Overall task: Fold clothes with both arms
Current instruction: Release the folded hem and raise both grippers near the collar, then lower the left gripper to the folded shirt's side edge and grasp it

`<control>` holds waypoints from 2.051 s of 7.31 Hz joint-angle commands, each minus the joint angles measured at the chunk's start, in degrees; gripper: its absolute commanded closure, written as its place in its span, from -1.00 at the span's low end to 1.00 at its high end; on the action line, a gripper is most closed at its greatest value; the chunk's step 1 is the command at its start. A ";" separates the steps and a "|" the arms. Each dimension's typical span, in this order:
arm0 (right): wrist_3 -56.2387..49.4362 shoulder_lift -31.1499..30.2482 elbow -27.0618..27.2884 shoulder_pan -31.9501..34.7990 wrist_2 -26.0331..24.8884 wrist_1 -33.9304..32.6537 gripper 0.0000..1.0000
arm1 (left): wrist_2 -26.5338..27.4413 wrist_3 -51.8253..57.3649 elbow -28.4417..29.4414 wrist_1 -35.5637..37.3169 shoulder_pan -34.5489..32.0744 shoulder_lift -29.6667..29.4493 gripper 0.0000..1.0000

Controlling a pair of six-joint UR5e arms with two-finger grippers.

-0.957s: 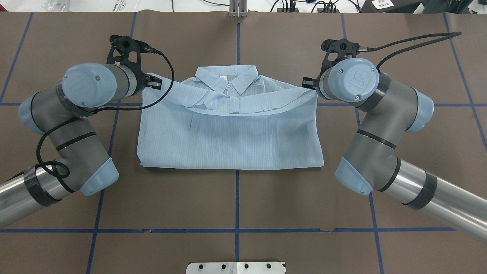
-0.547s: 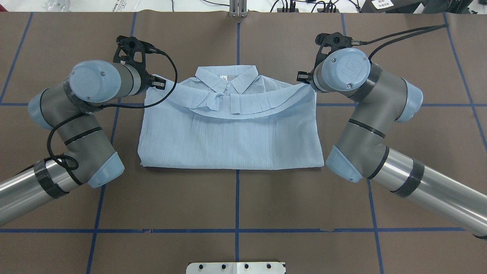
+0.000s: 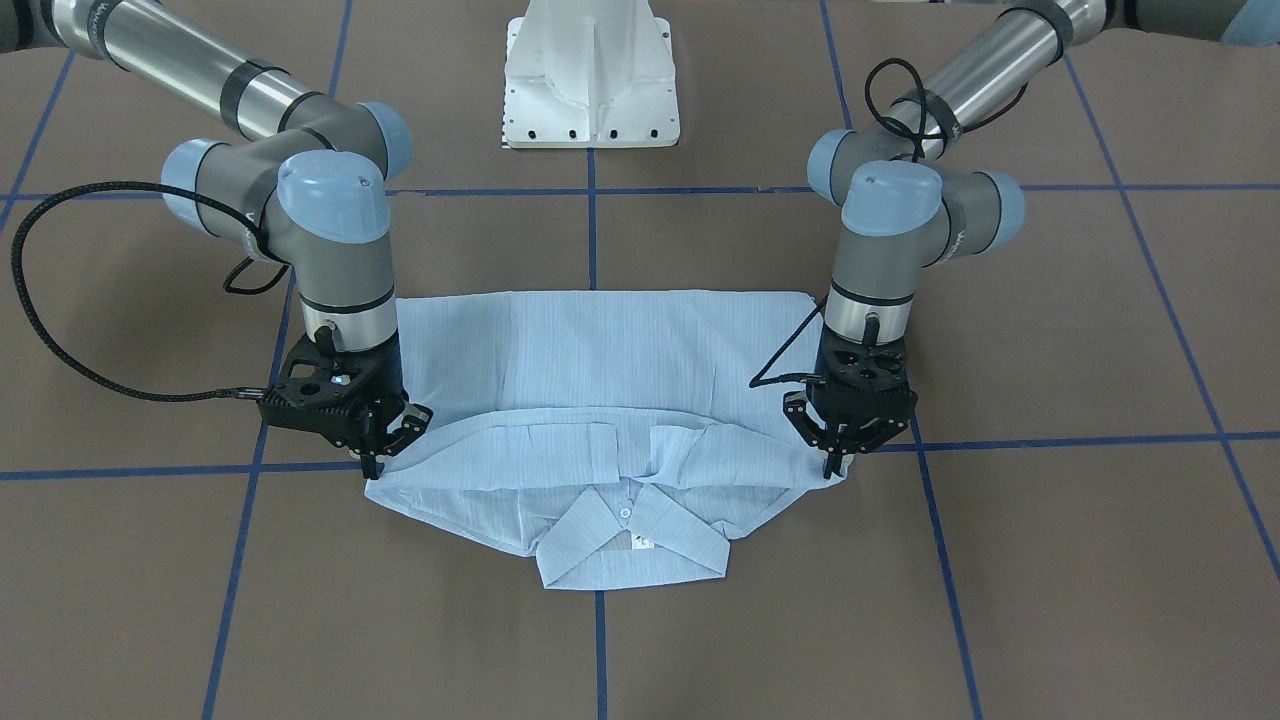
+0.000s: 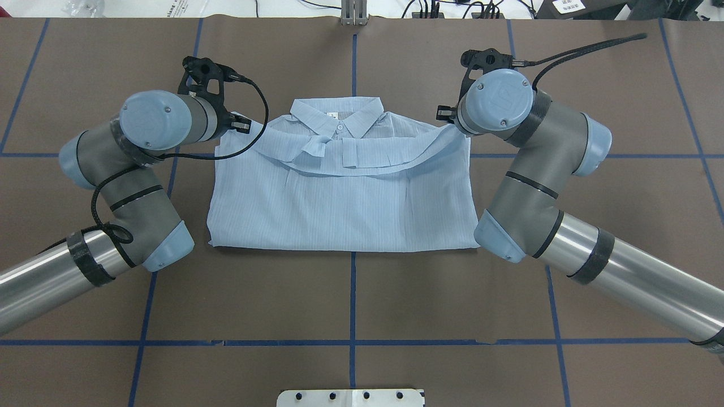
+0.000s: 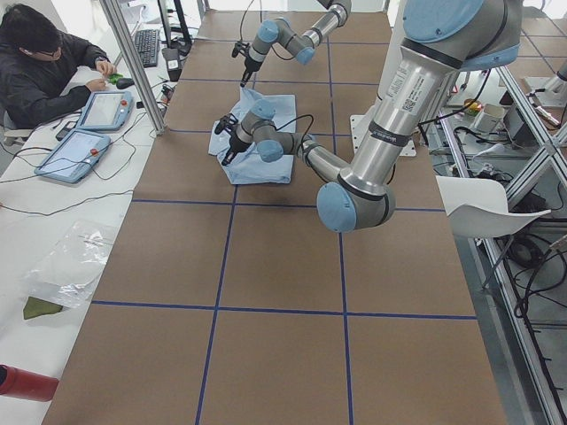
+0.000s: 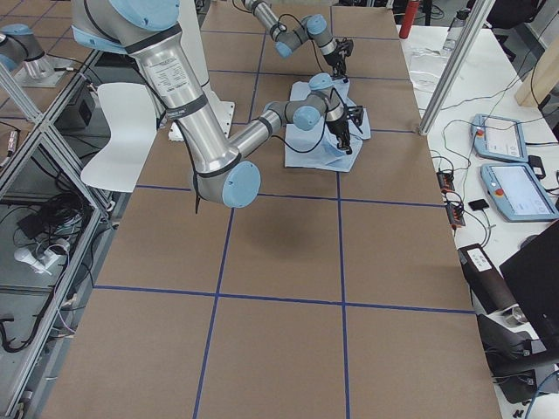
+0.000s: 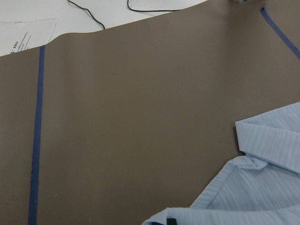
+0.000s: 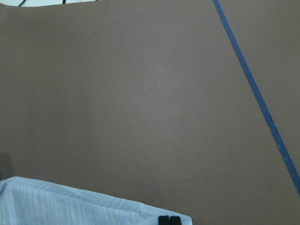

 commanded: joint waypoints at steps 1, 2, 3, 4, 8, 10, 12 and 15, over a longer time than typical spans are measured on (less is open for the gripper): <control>-0.92 -0.50 -0.24 0.17 0.00 1.39 1.00 | -0.13 0.27 0.99 -1.84 -0.10 0.41 1.00; -1.10 -1.38 -0.24 0.26 0.00 2.53 -0.17 | -0.48 0.36 0.72 -1.93 -0.27 0.50 0.52; -1.36 -1.65 0.81 0.44 0.09 2.54 -0.99 | -3.26 3.32 -0.24 -3.41 -1.05 0.59 -0.98; -1.71 -1.82 1.78 1.57 1.83 2.46 -1.00 | -8.86 4.04 -3.38 -5.34 -2.45 2.94 -1.00; -3.21 -3.41 3.54 2.81 4.75 2.63 -1.00 | -10.33 -3.32 -16.41 -14.10 0.15 21.28 -1.00; -3.12 -3.41 3.54 2.72 4.66 2.63 -1.00 | -9.89 -10.76 -17.20 -16.52 5.15 23.61 -1.00; -3.12 -3.41 3.54 2.72 4.66 2.63 -1.00 | -4.30 -18.15 -17.38 -16.52 10.42 23.35 -0.78; -2.94 -3.58 3.54 2.72 4.66 2.63 -1.00 | -3.38 -21.61 -17.38 -16.52 14.31 23.18 -0.56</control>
